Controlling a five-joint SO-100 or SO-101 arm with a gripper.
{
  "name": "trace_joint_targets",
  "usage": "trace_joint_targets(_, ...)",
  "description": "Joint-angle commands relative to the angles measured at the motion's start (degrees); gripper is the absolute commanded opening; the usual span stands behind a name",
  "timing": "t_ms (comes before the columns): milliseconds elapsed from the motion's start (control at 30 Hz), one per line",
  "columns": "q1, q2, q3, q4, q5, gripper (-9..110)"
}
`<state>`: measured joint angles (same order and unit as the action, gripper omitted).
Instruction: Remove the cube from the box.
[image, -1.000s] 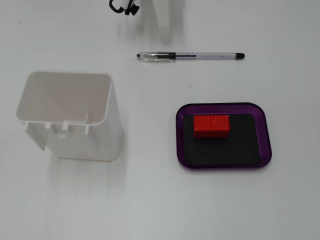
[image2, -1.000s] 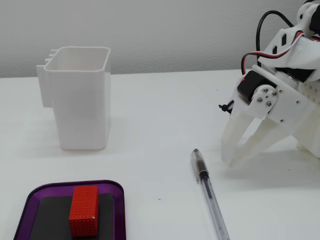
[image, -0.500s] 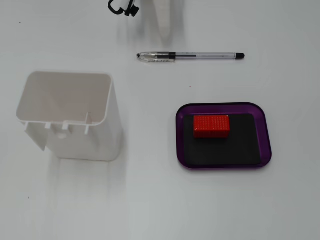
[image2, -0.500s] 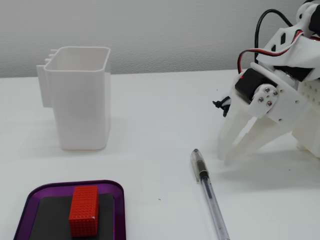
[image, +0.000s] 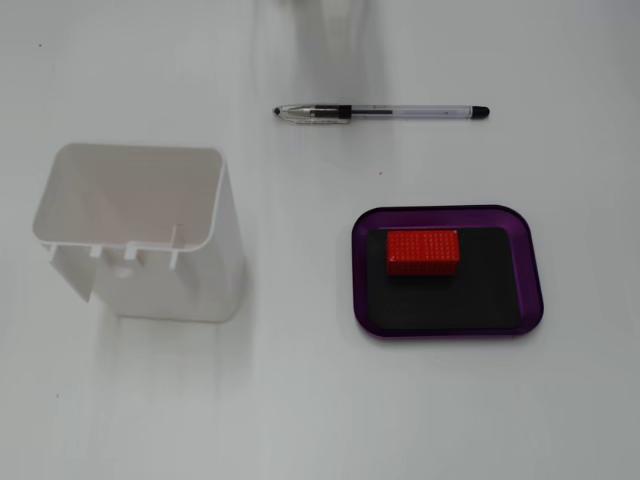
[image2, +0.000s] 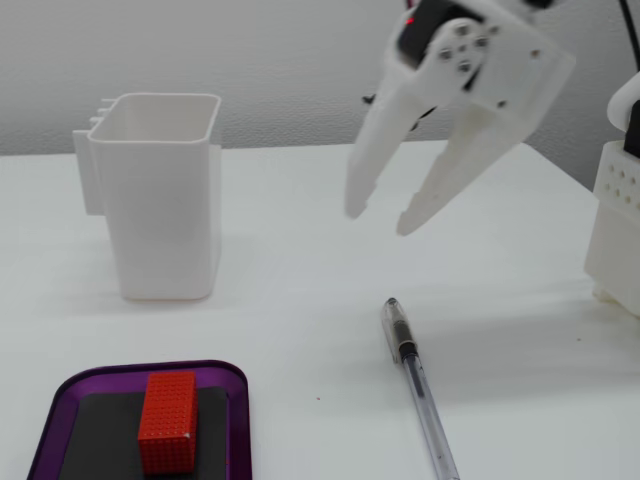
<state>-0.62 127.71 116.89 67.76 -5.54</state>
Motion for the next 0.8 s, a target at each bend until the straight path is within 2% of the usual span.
trace_joint_targets(0,-1.9,-20.4,-20.6,4.7,1.5,15)
trace_joint_targets(100,-5.8,-32.5,-34.0,10.3,1.5,20)
trace_joint_targets(333,-12.7,-51.5,-56.2,15.5,3.2,21)
trace_joint_targets(767,-10.8,-73.0,-74.2,14.7,3.0,21)
